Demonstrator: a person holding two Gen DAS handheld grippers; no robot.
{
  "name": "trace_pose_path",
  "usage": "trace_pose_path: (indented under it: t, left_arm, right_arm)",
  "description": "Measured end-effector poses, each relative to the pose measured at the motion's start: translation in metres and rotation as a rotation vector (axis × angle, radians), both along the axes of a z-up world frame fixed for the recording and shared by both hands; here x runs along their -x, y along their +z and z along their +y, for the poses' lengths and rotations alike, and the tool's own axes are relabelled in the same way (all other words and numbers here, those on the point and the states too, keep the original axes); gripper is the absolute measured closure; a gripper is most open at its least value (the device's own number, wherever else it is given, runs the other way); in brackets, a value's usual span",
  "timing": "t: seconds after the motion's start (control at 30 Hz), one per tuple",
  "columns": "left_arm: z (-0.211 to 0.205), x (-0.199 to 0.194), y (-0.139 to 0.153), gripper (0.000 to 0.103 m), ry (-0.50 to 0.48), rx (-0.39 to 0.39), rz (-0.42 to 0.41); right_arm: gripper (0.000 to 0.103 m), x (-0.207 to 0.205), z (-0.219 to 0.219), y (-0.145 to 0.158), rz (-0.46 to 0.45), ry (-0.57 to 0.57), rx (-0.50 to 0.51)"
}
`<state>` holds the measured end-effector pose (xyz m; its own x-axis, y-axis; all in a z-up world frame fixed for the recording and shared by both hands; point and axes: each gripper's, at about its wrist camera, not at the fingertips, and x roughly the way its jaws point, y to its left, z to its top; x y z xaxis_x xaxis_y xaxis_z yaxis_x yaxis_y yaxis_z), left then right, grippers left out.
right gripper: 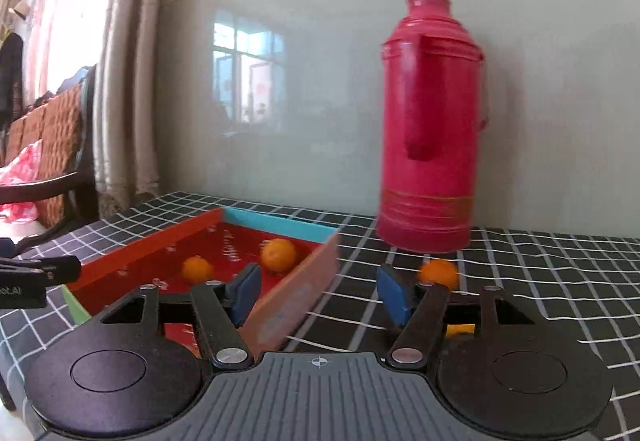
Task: Organize fruits
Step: 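Carry the carrot piece into the box and open the right tool, then grasp a dark round fruit from the cluster with the left tool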
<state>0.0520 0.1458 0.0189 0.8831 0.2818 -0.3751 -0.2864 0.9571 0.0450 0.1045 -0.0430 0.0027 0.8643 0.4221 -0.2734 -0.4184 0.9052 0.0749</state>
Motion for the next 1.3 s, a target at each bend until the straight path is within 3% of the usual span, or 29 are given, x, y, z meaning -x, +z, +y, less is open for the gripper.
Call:
trace_pose_path:
  t: [0.23, 0.43, 0.83, 1.0, 1.17, 1.3]
  left_arm:
    - [-0.038, -0.007, 0.002, 0.006, -0.063, -0.022, -0.014]
    - [-0.079, -0.02, 0.004, 0.006, -0.141, 0.049, 0.009]
    - [-0.189, -0.058, -0.02, 0.006, -0.273, -0.046, 0.106]
    - [-0.219, -0.072, -0.034, 0.007, -0.337, -0.031, 0.143]
    - [-0.24, -0.09, -0.045, 0.022, -0.356, -0.039, 0.169]
    - [-0.242, -0.106, -0.055, 0.05, -0.361, -0.007, 0.234]
  right_arm:
    - [0.038, -0.001, -0.046, 0.002, 0.0, -0.08, -0.002]
    - [0.037, 0.0, -0.09, 0.003, 0.015, -0.153, -0.02]
    - [0.037, -0.003, -0.177, -0.008, 0.07, -0.308, -0.028]
    - [0.037, -0.006, -0.204, -0.014, 0.091, -0.361, -0.035]
    - [0.037, -0.014, -0.224, -0.021, 0.117, -0.422, -0.008]
    - [0.037, -0.022, -0.237, -0.025, 0.141, -0.451, -0.013]
